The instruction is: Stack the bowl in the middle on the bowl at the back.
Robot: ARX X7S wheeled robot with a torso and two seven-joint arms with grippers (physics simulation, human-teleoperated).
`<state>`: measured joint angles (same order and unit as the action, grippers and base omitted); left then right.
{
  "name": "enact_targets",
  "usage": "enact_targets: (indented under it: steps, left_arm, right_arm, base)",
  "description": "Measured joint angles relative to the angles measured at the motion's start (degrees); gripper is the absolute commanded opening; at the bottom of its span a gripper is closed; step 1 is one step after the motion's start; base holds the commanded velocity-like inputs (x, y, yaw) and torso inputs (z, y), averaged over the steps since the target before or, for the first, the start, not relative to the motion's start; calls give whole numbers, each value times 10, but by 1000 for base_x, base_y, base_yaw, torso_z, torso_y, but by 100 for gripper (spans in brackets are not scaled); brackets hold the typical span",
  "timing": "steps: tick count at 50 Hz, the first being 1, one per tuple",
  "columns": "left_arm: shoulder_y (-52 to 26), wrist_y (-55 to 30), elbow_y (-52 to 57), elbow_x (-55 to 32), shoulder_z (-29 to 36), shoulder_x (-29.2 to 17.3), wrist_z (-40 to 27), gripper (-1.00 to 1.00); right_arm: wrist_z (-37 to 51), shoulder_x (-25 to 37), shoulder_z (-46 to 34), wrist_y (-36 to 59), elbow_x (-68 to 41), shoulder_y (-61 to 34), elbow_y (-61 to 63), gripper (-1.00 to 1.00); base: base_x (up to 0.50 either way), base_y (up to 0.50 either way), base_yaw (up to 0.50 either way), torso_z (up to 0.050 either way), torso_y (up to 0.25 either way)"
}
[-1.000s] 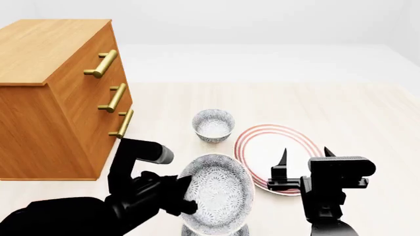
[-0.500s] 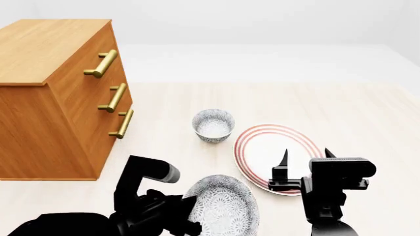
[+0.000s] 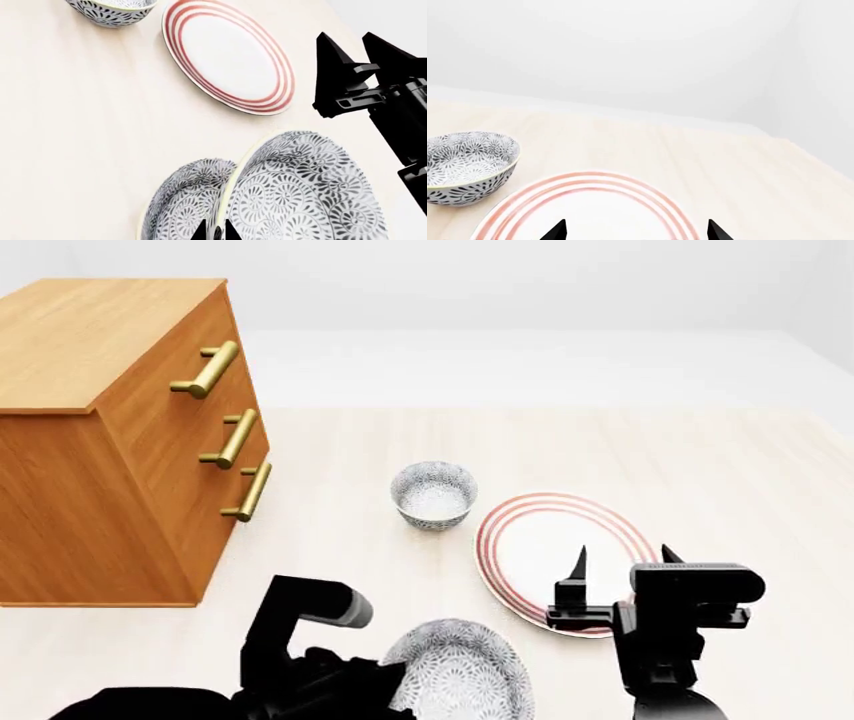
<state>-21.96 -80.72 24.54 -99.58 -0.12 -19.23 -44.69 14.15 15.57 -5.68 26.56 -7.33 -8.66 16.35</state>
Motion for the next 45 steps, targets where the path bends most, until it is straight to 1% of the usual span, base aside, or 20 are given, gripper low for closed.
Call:
enact_targets:
  steps: [12,23,45]
  left_arm:
    - [6,20,-9,-18,9,-7,-25,-100]
    - [10,35,-15,-14,16,-11,-42,-100]
    - [17,40,-33,15,46,-10,-27,-100]
  right_arm:
    - [1,2,-1,-1,-4,0,-4,100]
    - [3,4,-2,-2,-6,-2,-7,100]
    - [6,7,-4,-6,-12,-1,-11,100]
  base:
    - [0,0,0,0,0]
    - [0,0,0,0,0]
    - [0,0,0,0,1]
